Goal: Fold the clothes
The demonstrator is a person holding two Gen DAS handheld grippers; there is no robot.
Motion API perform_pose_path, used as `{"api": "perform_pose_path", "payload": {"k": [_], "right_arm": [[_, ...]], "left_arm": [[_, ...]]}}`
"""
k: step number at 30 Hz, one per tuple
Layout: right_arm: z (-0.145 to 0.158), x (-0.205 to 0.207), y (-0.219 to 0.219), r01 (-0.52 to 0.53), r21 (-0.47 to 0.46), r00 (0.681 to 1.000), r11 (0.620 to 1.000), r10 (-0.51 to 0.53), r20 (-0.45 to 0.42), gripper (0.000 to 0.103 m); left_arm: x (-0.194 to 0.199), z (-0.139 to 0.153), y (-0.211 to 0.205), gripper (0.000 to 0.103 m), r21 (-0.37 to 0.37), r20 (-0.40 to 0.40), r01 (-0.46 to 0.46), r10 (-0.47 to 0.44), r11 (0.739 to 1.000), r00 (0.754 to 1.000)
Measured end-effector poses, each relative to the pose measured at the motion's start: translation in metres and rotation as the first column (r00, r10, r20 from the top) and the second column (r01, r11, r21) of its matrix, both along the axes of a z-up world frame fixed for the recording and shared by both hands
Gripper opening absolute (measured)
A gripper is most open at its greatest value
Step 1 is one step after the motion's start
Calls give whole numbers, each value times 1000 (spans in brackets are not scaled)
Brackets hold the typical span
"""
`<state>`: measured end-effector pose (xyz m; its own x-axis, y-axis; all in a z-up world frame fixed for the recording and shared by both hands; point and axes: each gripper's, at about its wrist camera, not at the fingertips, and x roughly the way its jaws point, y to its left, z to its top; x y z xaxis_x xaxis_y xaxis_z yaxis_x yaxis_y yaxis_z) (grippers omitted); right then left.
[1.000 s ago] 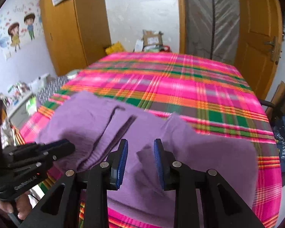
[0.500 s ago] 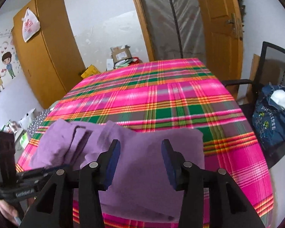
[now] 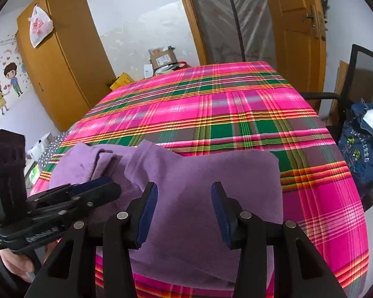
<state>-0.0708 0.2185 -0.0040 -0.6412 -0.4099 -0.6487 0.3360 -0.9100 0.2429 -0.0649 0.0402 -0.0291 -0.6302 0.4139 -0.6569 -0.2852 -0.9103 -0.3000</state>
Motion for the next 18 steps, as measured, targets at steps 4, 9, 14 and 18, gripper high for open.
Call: {"api": "perform_pose_path", "payload": {"k": [4,9,14,18], "right_arm": [[-1,0,1,1,-1,1000,1000,-1,8,47],[-5,-3,3,5,-3,1000,1000,-5,26,47],[-6,-5,8,12,-6,1000,1000,-11,29,47],[-8,-7,10,17,-10,999,1000,-16,34,47]], "left_arm": [[-6,-9,7,26,-41,19,23,-22,999,1000],[-2,-9,3,3,-61,-4,30,-30,998,1000],[15,-5,-22,3,25,-15,20,-19,999,1000],[21,-11,-36,4,89,30,-10,7,996,1000]]}}
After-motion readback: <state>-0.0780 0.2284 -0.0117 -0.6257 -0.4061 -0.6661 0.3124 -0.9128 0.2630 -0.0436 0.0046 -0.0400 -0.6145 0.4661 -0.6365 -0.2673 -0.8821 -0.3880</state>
